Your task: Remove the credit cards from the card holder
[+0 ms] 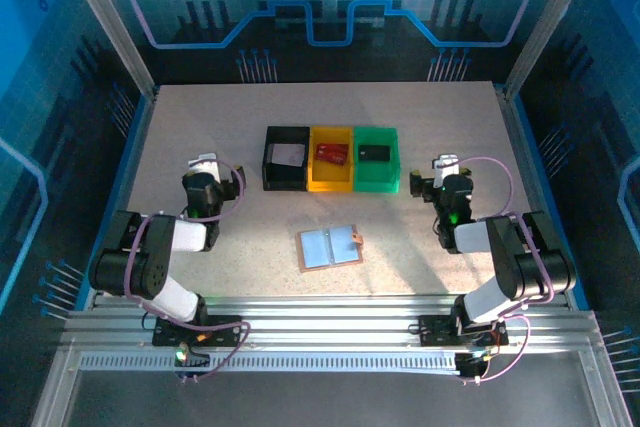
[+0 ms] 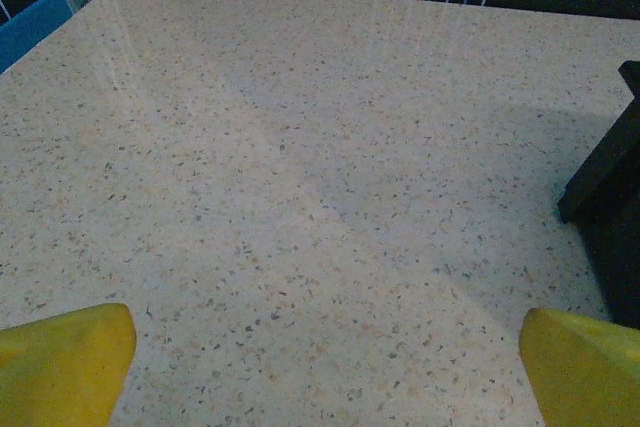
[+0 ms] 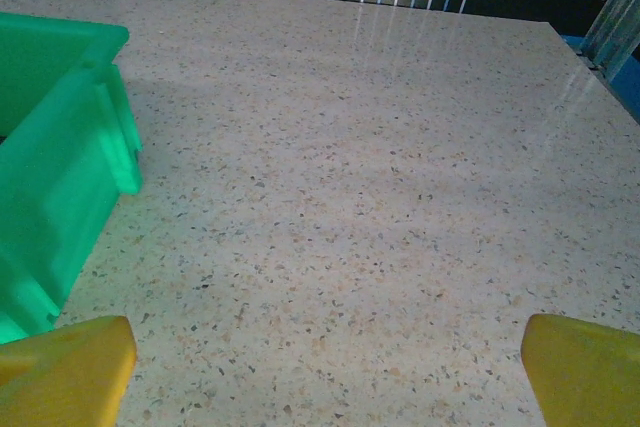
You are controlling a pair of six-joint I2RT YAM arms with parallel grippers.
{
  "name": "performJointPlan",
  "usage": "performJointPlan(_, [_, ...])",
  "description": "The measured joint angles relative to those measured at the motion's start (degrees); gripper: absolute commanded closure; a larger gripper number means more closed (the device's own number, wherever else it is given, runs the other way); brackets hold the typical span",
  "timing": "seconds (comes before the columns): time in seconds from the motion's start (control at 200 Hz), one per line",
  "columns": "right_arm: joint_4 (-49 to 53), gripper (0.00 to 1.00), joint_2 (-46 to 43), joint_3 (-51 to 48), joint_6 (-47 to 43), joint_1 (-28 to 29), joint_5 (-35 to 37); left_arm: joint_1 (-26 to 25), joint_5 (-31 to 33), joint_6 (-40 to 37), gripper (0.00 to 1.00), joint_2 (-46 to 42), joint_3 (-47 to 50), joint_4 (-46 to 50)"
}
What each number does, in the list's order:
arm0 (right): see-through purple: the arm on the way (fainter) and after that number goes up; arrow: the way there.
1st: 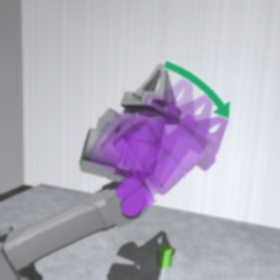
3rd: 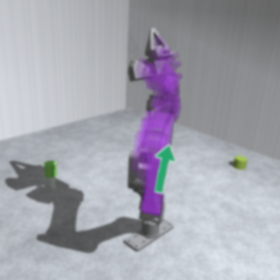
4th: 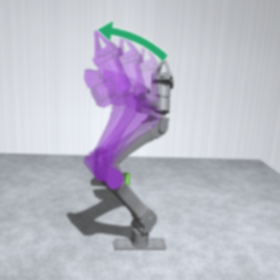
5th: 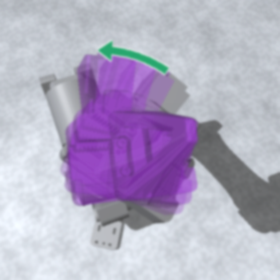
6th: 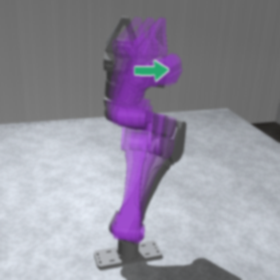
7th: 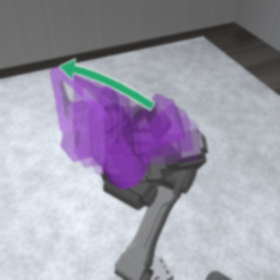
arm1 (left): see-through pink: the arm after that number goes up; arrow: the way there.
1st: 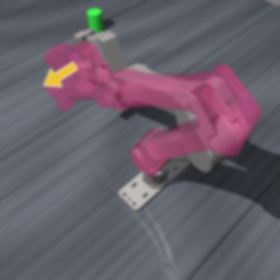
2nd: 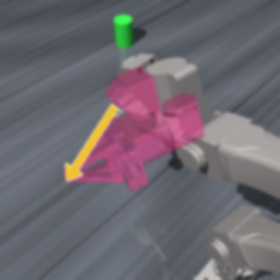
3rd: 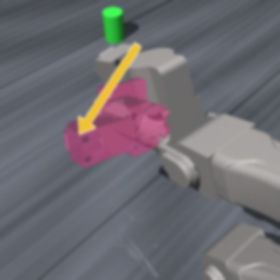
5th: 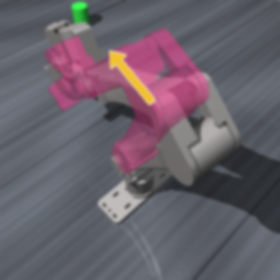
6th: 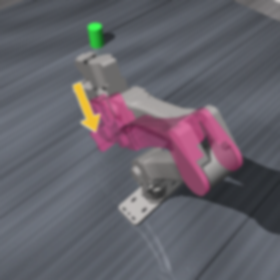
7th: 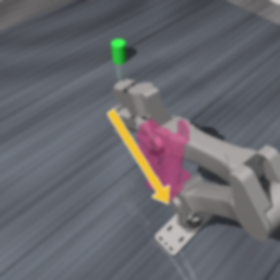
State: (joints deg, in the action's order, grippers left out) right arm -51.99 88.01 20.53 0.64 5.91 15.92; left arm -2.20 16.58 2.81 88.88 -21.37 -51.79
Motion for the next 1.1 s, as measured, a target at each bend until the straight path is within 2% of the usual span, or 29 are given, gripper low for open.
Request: performJointPlan(1.101, [0.1, 0.00, 0.0, 0.2, -0.1, 0.0, -2.6, 0.0, 0.0, 0.0, 0.01, 0.0, 0.0, -0.9])
